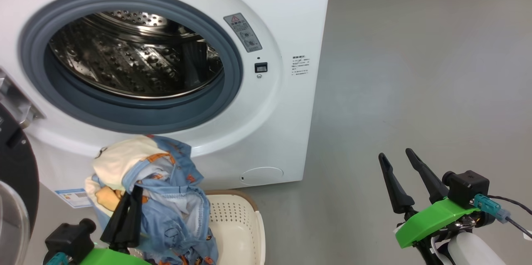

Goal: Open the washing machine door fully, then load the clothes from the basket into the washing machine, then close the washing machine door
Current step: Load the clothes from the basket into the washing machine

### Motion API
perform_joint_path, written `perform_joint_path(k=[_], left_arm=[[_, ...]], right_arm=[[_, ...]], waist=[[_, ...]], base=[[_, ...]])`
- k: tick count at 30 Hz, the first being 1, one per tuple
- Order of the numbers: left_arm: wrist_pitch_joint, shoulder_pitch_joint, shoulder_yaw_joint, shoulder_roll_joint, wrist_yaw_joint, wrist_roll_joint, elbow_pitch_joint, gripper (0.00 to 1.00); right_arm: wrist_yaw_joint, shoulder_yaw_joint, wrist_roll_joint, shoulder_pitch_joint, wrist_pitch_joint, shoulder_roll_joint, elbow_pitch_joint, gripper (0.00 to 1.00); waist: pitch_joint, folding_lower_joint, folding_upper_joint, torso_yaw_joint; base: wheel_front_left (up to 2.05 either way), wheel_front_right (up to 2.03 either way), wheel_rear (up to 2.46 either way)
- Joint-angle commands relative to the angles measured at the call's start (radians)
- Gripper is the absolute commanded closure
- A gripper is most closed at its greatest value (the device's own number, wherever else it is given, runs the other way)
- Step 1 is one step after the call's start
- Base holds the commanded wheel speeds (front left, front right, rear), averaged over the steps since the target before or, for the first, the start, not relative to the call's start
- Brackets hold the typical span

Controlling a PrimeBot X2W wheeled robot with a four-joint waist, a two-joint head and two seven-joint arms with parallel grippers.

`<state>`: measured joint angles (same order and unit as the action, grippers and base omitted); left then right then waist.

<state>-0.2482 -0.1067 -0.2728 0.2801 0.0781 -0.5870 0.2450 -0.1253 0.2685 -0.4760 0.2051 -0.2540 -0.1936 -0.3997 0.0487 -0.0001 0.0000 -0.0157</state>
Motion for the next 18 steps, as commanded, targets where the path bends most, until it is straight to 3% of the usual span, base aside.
perform_joint_path(k=[1, 18], left_arm=[[-0.014, -0.014, 0.053, 0.012, -0.004, 0.018, -0.037, 1.00], [-0.014, -0.014, 0.110, -0.045, 0.028, 0.088, -0.047, 1.00]], right_arm=[[-0.005, 0.020, -0.003, 0.002, -0.008, -0.011, 0.024, 0.00], [-0.005, 0.012, 0.008, 0.006, -0.008, -0.015, 0.037, 0.00]], waist=[[-0.008, 0.0002, 0.0000, 0.008], [-0.004, 0.0002, 0.0000, 0.013]], base=[[0.00, 0.00, 0.00], [0.00, 0.00, 0.00]])
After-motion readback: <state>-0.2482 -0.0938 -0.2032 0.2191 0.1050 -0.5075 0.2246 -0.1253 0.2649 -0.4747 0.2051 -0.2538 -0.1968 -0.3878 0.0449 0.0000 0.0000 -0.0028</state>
